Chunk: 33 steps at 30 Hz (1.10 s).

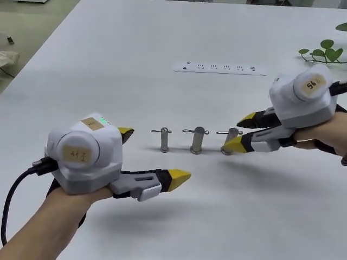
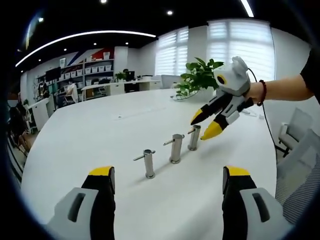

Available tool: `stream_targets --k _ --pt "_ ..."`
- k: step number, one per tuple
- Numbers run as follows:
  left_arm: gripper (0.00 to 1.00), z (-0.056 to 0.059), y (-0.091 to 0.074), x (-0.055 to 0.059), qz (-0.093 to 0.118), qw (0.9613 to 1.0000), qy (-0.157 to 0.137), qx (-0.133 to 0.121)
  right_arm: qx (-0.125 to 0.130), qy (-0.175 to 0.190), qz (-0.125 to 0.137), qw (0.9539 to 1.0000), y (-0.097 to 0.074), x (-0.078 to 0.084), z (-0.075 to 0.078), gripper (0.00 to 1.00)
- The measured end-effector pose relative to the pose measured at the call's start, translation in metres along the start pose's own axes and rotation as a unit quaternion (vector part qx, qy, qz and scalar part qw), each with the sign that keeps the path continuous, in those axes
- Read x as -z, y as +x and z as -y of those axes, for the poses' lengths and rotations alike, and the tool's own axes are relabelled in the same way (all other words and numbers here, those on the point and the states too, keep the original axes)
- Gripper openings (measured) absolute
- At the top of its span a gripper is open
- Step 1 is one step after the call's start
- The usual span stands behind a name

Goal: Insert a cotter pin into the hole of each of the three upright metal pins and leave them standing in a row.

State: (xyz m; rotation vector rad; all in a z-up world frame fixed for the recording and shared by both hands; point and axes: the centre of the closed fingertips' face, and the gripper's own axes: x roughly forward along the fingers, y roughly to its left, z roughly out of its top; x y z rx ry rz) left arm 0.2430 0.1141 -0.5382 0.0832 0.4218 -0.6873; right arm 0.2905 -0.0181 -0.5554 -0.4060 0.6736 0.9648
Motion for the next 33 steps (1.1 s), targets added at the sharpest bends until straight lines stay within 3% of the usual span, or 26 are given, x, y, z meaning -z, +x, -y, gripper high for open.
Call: stream_targets --k 2,4,7,12,17,23,27,33 --pt "0.88 -0.001 0.0 -0.002 0.002 1.0 -0.004 -0.004 0.012 0.01 0.006 0.9999 -0.005 0.0 -0.003 0.45" --pt "0.88 -0.004 0.0 -0.004 0.005 0.9999 -0.01 -0.011 0.042 0.032 0.031 0.9981 -0.01 -0.005 -0.003 0.47" --pt "0.88 -0.008 0.0 -0.004 -0.001 0.9997 -0.009 -0.024 0.066 0.061 0.059 0.9942 -0.017 -0.008 -0.006 0.5" --pt "0.89 -0.015 -0.003 -0.008 0.0 0.9988 -0.015 -0.047 0.124 0.089 0.102 0.9829 -0.031 -0.014 0.0 0.59" --pt "0.91 -0.015 -0.006 -0.012 0.004 0.9985 -0.015 -0.052 0.127 0.15 0.129 0.9719 -0.04 -0.013 -0.011 0.68" --pt "0.94 -0.011 -0.008 -0.017 0.007 0.9986 -0.013 -0.051 0.142 0.152 0.136 0.9687 -0.048 -0.011 -0.021 0.71" --pt "0.94 -0.012 -0.012 -0.019 0.015 0.9977 -0.03 -0.06 0.154 0.16 0.139 0.9652 -0.051 -0.01 -0.022 0.73" --pt "0.94 -0.013 -0.019 -0.02 0.018 0.9967 -0.031 -0.073 0.164 0.17 0.141 0.9615 -0.051 -0.007 -0.027 0.72"
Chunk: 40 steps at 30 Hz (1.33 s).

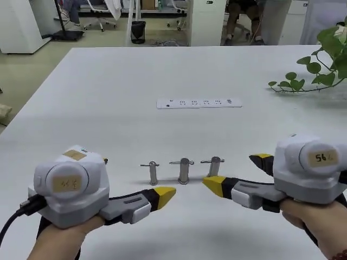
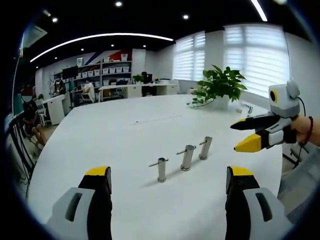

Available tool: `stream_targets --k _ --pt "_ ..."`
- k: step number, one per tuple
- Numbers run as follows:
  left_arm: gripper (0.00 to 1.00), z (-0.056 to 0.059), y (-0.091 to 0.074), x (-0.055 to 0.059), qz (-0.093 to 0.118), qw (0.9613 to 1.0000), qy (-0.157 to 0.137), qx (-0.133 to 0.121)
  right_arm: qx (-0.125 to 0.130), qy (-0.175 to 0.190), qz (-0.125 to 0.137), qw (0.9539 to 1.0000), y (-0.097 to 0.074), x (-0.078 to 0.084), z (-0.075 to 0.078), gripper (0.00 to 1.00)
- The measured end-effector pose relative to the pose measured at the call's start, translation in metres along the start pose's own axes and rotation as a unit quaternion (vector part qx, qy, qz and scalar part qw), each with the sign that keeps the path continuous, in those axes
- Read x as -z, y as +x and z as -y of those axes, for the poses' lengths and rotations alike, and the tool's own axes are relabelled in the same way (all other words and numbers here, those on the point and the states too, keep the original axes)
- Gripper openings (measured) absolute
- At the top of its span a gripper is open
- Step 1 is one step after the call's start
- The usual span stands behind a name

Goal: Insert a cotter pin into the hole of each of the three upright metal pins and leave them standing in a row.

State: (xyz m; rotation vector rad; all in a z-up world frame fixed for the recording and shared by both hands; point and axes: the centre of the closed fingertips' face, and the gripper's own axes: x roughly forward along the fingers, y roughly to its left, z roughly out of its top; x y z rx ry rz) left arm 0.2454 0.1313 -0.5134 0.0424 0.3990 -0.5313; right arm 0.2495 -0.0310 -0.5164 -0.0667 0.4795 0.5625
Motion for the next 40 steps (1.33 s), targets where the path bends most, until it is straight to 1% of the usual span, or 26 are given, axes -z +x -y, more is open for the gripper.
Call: stream_targets --k 2,5,10,12,13,19,25,30,34,36,40 --pt "0.94 -0.001 -0.003 0.0 0.002 1.0 0.0 -0.006 0.0 0.009 0.01 0.9999 -0.001 -0.002 -0.002 0.72" --pt "0.93 -0.001 -0.005 -0.001 0.004 0.9999 -0.004 -0.01 0.007 0.011 0.012 0.9999 -0.002 -0.002 -0.004 0.72" --pt "0.92 -0.002 -0.009 -0.002 0.008 0.9998 -0.007 -0.019 0.015 -0.001 0.009 0.9998 -0.004 -0.001 -0.008 0.71" --pt "0.91 0.0 -0.011 -0.003 0.008 0.9998 -0.008 -0.018 0.024 -0.022 0.003 0.9994 -0.005 0.002 -0.007 0.71" --pt "0.91 0.001 -0.011 -0.003 0.009 0.9998 -0.007 -0.017 0.026 -0.023 0.0 0.9994 -0.006 0.004 -0.008 0.71" --pt "0.91 0.003 -0.013 -0.003 0.006 0.9998 -0.004 -0.016 0.026 -0.014 -0.001 0.9996 -0.009 0.008 -0.01 0.71" --pt "0.9 0.003 -0.016 -0.003 0.007 0.9998 -0.004 -0.016 0.031 -0.008 0.001 0.9995 -0.012 0.009 -0.012 0.71" --pt "0.89 0.002 -0.017 -0.001 0.004 0.9998 -0.007 -0.017 0.03 -0.009 0.001 0.9995 -0.013 0.01 -0.014 0.7" --pt "0.89 0.002 -0.019 0.002 0.001 0.9998 -0.007 -0.017 0.025 -0.01 0.0 0.9996 -0.012 0.013 -0.02 0.69" --pt "0.88 0.002 -0.019 0.003 -0.001 0.9999 -0.006 -0.015 0.018 -0.009 0.014 0.9997 -0.013 0.009 -0.024 0.68" --pt "0.87 0.002 -0.019 0.005 -0.002 0.9998 -0.009 -0.015 0.013 0.002 0.02 0.9997 -0.013 0.008 -0.025 0.68"
